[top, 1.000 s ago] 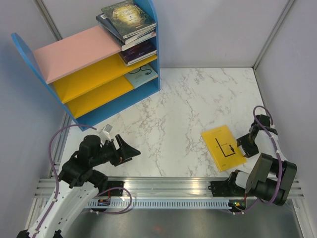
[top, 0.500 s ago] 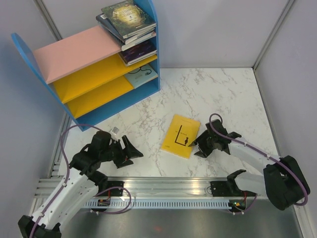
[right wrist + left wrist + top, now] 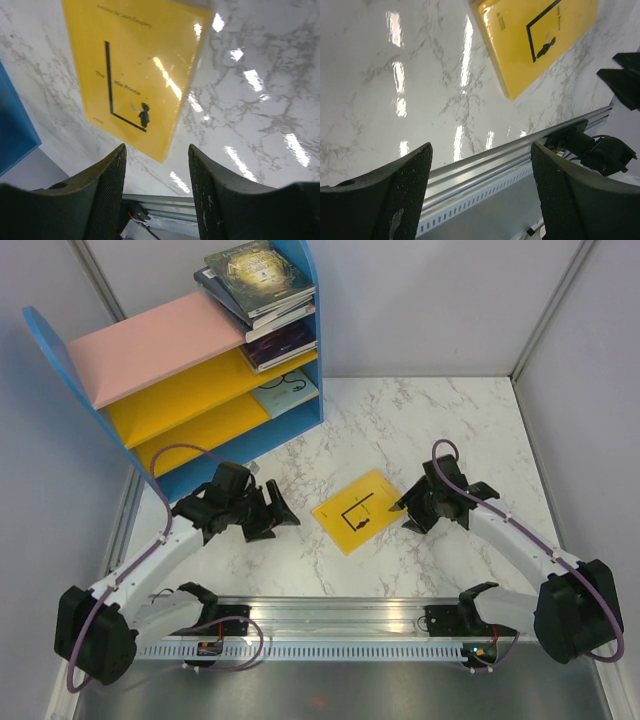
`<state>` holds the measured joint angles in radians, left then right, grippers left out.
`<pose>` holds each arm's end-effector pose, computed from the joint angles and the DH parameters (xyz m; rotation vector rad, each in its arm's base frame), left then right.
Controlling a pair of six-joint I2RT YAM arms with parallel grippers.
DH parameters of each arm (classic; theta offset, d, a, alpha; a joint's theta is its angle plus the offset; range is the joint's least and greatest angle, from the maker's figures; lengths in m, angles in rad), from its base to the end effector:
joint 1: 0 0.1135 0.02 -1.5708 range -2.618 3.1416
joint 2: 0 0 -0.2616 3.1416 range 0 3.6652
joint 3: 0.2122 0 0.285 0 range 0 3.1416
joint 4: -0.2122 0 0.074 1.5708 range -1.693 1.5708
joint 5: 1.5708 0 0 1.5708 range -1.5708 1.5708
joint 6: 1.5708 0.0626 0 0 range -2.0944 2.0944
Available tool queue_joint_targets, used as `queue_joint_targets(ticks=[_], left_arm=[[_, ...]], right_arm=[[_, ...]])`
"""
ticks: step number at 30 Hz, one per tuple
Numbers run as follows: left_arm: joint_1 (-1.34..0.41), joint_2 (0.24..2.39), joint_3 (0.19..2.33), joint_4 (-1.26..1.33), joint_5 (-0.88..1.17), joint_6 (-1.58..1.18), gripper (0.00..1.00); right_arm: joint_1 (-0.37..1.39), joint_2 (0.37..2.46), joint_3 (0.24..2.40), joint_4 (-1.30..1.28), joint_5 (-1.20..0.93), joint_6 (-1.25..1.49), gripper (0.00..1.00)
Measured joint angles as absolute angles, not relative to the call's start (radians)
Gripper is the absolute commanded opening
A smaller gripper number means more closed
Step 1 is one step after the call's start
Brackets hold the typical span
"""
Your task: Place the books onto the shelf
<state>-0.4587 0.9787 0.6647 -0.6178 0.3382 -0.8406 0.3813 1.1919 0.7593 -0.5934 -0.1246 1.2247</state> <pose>0.2032 -0.1235 0.1948 -0.3612 2.6688 -0.9037 0.2495 0.1084 0.1778 1.0905 2.5489 0.6772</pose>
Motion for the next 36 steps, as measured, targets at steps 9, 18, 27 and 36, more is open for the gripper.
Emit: queue_joint_targets(ticks=[9, 18, 27, 36], left_arm=[[-0.459, 1.320, 0.865, -0.450, 0.282, -0.732, 0.79], [-0.464, 1.650, 1.017, -0.371, 0.282, -0.678, 0.77], [-0.534, 1.815, 1.086, -0.333, 0.332, -0.670, 0.77], [-0.640, 1.810, 1.053, -0.320, 0.431, -0.671, 0.77]], right_arm=[[0.361, 1.171, 0.641, -0.686, -0.081, 1.185, 0.54], [0.336, 1.228, 0.621, -0.686, -0.062, 1.151, 0.54], [0.307, 1.353, 0.641, -0.630, -0.085, 1.108, 0.55], [0.302, 1.523, 0.759, -0.555, -0.175, 1.087, 0.54]])
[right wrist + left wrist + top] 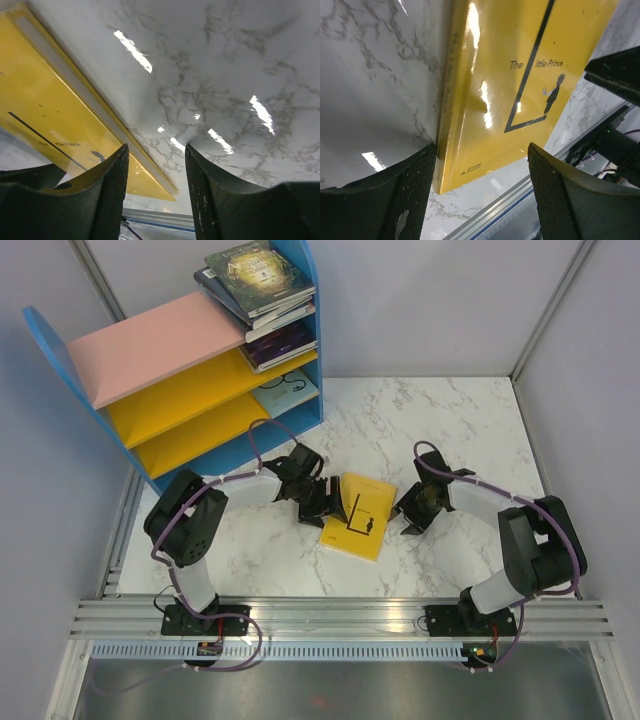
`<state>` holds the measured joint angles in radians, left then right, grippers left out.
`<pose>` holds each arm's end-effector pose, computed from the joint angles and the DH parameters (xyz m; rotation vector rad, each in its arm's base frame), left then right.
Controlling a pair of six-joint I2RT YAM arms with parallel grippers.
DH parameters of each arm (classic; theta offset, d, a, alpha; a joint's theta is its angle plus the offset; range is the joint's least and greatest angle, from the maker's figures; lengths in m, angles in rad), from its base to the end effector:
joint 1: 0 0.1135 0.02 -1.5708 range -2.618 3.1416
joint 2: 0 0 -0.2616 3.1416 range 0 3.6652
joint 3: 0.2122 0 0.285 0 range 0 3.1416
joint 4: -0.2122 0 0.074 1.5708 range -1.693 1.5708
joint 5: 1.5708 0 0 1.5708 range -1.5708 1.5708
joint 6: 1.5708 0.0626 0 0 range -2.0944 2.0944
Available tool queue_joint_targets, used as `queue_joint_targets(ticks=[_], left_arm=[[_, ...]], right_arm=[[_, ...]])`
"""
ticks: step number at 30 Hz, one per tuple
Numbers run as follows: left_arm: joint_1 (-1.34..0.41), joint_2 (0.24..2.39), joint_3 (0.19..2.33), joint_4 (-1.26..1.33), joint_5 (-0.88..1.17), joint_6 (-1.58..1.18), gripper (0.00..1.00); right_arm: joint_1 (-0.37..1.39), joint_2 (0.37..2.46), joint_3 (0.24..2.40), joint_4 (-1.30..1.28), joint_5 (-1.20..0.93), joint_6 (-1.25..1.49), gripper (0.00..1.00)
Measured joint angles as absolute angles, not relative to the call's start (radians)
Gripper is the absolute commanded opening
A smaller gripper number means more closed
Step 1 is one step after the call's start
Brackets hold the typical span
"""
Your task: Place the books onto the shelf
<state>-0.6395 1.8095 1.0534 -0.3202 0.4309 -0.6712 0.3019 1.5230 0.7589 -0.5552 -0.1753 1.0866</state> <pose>0.2956 -0.2524 0.1050 0.1127 2.8637 -0.9367 0.2679 0.0948 0.0940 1.1265 2.8101 0.4493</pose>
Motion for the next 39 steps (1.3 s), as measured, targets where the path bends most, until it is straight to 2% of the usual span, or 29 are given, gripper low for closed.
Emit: queue_joint_targets(ticks=[11, 22, 39], left_arm=[[-0.643, 1.697, 0.972, -0.318, 0.500, -0.687, 0.79], [-0.636, 1.663, 0.854, -0.234, 0.408, -0.733, 0.80], [-0.688, 1.792, 0.605, 0.632, 0.599, -1.047, 0.77]], right_arm=[[0.300, 1.584, 0.801, -0.470, -0.223, 1.056, 0.54], [0.294, 1.585, 0.786, -0.441, -0.254, 1.035, 0.54], [0.285, 1.552, 0.614, -0.141, -0.420, 1.059, 0.50]])
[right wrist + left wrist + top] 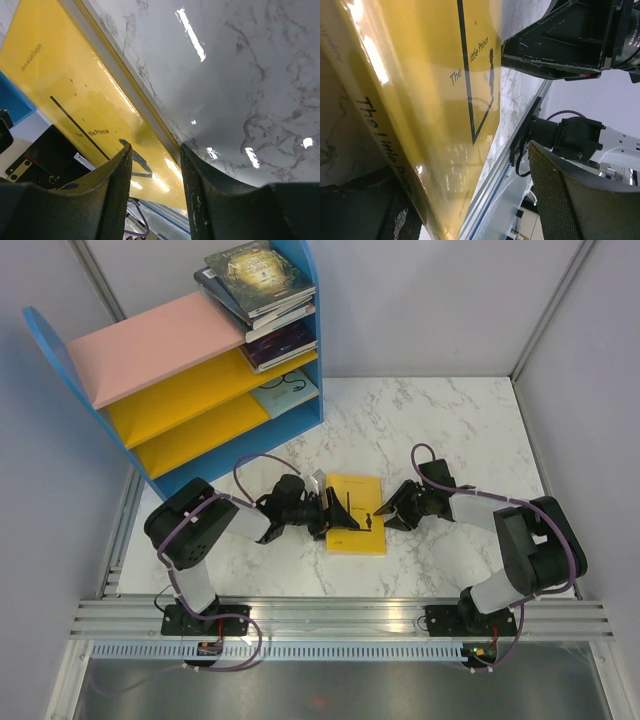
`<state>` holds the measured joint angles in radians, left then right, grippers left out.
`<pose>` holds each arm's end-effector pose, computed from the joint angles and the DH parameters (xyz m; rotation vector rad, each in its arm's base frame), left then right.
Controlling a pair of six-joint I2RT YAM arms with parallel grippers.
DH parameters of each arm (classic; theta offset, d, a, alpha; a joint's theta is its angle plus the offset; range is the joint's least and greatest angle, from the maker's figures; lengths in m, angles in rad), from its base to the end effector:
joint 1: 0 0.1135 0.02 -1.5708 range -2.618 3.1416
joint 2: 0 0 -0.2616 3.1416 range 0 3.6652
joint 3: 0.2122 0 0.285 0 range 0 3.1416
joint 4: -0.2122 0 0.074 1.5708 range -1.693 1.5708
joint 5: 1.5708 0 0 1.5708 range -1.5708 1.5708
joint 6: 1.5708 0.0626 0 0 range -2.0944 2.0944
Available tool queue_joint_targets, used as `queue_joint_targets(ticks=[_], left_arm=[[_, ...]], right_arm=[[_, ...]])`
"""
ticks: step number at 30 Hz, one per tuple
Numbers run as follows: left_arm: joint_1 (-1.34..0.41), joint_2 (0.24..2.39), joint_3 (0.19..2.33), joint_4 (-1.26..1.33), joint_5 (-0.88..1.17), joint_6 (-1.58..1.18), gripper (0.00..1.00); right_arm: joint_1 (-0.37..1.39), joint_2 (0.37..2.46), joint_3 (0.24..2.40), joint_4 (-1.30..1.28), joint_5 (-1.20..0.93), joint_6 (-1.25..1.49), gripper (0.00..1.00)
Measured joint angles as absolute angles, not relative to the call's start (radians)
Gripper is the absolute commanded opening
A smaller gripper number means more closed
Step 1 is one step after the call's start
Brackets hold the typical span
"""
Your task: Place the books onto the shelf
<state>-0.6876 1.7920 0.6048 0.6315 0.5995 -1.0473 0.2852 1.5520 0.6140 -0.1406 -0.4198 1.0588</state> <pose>0.2435 -0.2457 0.0665 -0.0241 2.4992 -1.5372 0.2713 0.1061 0.0703 0.9405 2.7161 0.9273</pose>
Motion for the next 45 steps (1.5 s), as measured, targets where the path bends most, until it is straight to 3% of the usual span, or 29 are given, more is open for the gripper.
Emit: queue_joint_targets(ticks=[2, 4, 5, 6, 9, 14, 16, 17, 20, 32, 45], left_arm=[[-0.689, 1.795, 0.588, 0.667, 0.598, -1.073, 0.75], [-0.690, 1.800, 0.580, 0.683, 0.595, -1.092, 0.61], [-0.690, 1.800, 0.578, 0.686, 0.592, -1.097, 0.50], [-0.690, 1.800, 0.574, 0.687, 0.587, -1.105, 0.30], [-0.691, 1.796, 0.569, 0.699, 0.589, -1.126, 0.03], [-0.696, 1.759, 0.572, 0.664, 0.578, -1.129, 0.02], [-0.696, 1.741, 0.573, 0.633, 0.577, -1.127, 0.02], [-0.696, 1.724, 0.573, 0.604, 0.574, -1.122, 0.02], [-0.695, 1.671, 0.577, 0.522, 0.559, -1.117, 0.02], [-0.630, 1.360, 0.618, 0.313, 0.461, -1.195, 0.02], [-0.628, 1.282, 0.590, 0.453, 0.341, -1.425, 0.02]], right_arm=[[0.285, 1.547, 0.603, -0.123, -0.427, 1.059, 0.50], [0.285, 1.543, 0.597, -0.115, -0.427, 1.058, 0.50], [0.285, 1.543, 0.597, -0.113, -0.427, 1.058, 0.50], [0.286, 1.542, 0.598, -0.113, -0.426, 1.057, 0.50], [0.287, 1.539, 0.607, -0.119, -0.426, 1.051, 0.51], [0.298, 1.537, 0.636, -0.148, -0.425, 1.033, 0.67], [0.304, 1.531, 0.653, -0.170, -0.422, 1.019, 0.78], [0.307, 1.523, 0.664, -0.191, -0.415, 1.007, 0.88], [0.307, 1.479, 0.687, -0.267, -0.379, 0.979, 0.98], [0.308, 1.291, 0.757, -0.339, -0.411, 1.058, 0.98], [0.460, 1.215, 0.697, -0.072, -0.450, 1.340, 0.96]])
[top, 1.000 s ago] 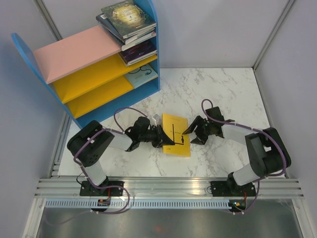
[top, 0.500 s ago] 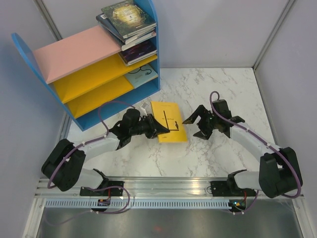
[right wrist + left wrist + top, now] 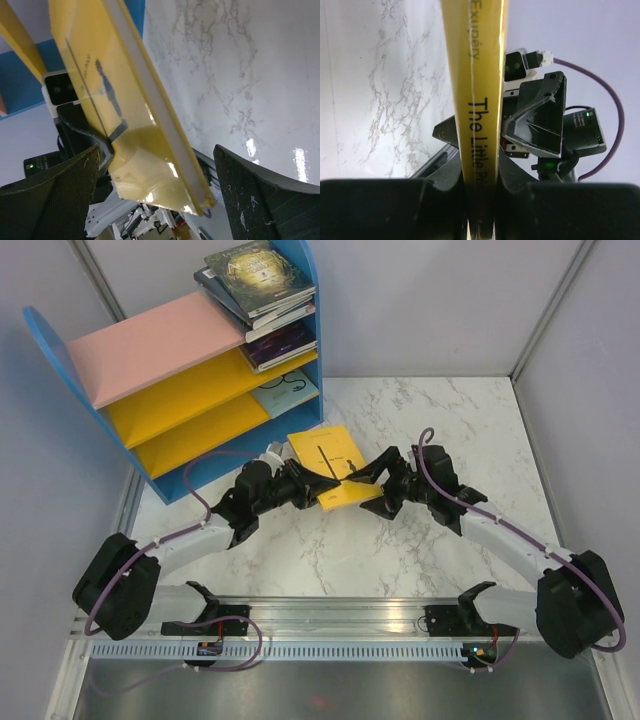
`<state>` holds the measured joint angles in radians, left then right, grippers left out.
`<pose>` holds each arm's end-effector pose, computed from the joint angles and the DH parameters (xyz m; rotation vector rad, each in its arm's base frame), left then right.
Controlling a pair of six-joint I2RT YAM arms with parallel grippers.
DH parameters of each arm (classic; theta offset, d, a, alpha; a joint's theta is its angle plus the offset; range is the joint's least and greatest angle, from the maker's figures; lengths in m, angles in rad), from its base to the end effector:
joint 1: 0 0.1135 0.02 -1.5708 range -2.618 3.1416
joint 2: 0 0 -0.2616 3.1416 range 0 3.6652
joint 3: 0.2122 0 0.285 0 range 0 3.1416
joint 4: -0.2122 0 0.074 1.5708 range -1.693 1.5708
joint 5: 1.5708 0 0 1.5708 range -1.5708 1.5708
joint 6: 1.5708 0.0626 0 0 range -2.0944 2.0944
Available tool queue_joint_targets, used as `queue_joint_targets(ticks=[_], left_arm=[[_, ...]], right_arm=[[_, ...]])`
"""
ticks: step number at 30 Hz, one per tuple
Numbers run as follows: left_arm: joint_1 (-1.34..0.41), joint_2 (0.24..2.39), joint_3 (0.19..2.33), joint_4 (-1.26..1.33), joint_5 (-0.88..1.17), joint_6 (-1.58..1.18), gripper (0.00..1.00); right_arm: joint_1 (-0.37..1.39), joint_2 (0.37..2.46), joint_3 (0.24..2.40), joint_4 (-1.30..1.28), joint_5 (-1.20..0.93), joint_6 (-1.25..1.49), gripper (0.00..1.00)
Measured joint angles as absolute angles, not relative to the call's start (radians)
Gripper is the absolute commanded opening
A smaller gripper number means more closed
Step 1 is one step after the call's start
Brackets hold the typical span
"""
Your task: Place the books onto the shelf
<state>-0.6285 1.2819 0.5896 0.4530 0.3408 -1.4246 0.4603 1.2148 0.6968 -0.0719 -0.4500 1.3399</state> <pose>0.2526 -0.2095 0.2011 -0.5696 2.1095 -1.6478 0.2647 0.1616 0.2004 0.7869 2.3890 1.3995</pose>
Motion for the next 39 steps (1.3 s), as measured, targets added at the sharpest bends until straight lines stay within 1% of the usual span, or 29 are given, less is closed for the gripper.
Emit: queue_joint_targets(ticks=[1, 2, 4, 5, 6, 7, 8, 10, 15, 18, 19, 21, 22, 24, 25, 27, 28, 29, 30, 32, 33, 34, 36, 37, 38, 39], left_arm=[[-0.628, 1.282, 0.576, 0.479, 0.333, -1.445, 0.02], [-0.628, 1.282, 0.567, 0.495, 0.329, -1.460, 0.02], [-0.628, 1.281, 0.548, 0.520, 0.314, -1.486, 0.02], [-0.628, 1.277, 0.537, 0.530, 0.308, -1.504, 0.02], [-0.628, 1.267, 0.524, 0.550, 0.302, -1.525, 0.02], [-0.628, 1.257, 0.516, 0.561, 0.295, -1.530, 0.02], [-0.628, 1.240, 0.502, 0.580, 0.284, -1.545, 0.02], [-0.626, 1.212, 0.479, 0.609, 0.265, -1.563, 0.02], [-0.624, 1.182, 0.447, 0.642, 0.241, -1.591, 0.02], [-0.624, 1.182, 0.445, 0.648, 0.232, -1.602, 0.02], [-0.625, 1.183, 0.444, 0.654, 0.227, -1.607, 0.02], [-0.628, 1.183, 0.443, 0.666, 0.215, -1.617, 0.02], [-0.628, 1.183, 0.443, 0.671, 0.205, -1.625, 0.02], [-0.628, 1.183, 0.442, 0.685, 0.181, -1.653, 0.02], [-0.628, 1.183, 0.442, 0.694, 0.172, -1.669, 0.02], [-0.627, 1.183, 0.442, 0.709, 0.158, -1.678, 0.02], [-0.626, 1.183, 0.442, 0.714, 0.155, -1.679, 0.04], [-0.624, 1.183, 0.445, 0.711, 0.157, -1.679, 0.08], [-0.622, 1.183, 0.450, 0.701, 0.162, -1.679, 0.20], [-0.617, 1.182, 0.473, 0.660, 0.173, -1.673, 0.32], [-0.614, 1.181, 0.493, 0.621, 0.184, -1.654, 0.41], [-0.613, 1.174, 0.516, 0.564, 0.202, -1.628, 0.59], [-0.616, 1.135, 0.556, 0.414, 0.253, -1.566, 0.75], [-0.619, 1.110, 0.565, 0.352, 0.270, -1.541, 0.93], [-0.619, 1.068, 0.575, 0.259, 0.278, -1.508, 0.99], [-0.617, 1.024, 0.579, 0.184, 0.282, -1.481, 1.00]], right_arm=[[0.469, 1.208, 0.692, -0.046, -0.445, 1.362, 0.95], [0.476, 1.200, 0.688, -0.027, -0.441, 1.378, 0.89], [0.488, 1.171, 0.671, 0.022, -0.426, 1.415, 0.82], [0.491, 1.155, 0.661, 0.047, -0.415, 1.430, 0.72], [0.491, 1.143, 0.652, 0.060, -0.408, 1.443, 0.66], [0.491, 1.135, 0.645, 0.073, -0.398, 1.453, 0.54], [0.491, 1.132, 0.643, 0.079, -0.390, 1.462, 0.49], [0.492, 1.131, 0.643, 0.099, -0.379, 1.477, 0.44], [0.494, 1.138, 0.644, 0.142, -0.356, 1.493, 0.44], [0.496, 1.159, 0.648, 0.173, -0.339, 1.505, 0.41], [0.498, 1.168, 0.652, 0.183, -0.335, 1.510, 0.36], [0.500, 1.191, 0.665, 0.200, -0.327, 1.521, 0.32], [0.501, 1.205, 0.674, 0.215, -0.327, 1.527, 0.26], [0.503, 1.227, 0.696, 0.239, -0.321, 1.538, 0.20], [0.505, 1.235, 0.706, 0.252, -0.316, 1.542, 0.13], [0.509, 1.244, 0.718, 0.271, -0.309, 1.542, 0.00], [0.512, 1.247, 0.722, 0.278, -0.305, 1.542, 0.00], [0.514, 1.248, 0.723, 0.279, -0.299, 1.542, 0.00], [0.515, 1.248, 0.723, 0.281, -0.294, 1.542, 0.00], [0.515, 1.248, 0.723, 0.281, -0.282, 1.546, 0.00], [0.515, 1.248, 0.723, 0.282, -0.273, 1.550, 0.00], [0.515, 1.248, 0.727, 0.283, -0.264, 1.552, 0.00], [0.521, 1.258, 0.741, 0.277, -0.264, 1.549, 0.00], [0.527, 1.268, 0.751, 0.279, -0.263, 1.549, 0.00], [0.531, 1.282, 0.766, 0.280, -0.263, 1.549, 0.00], [0.534, 1.294, 0.780, 0.282, -0.264, 1.549, 0.00]])
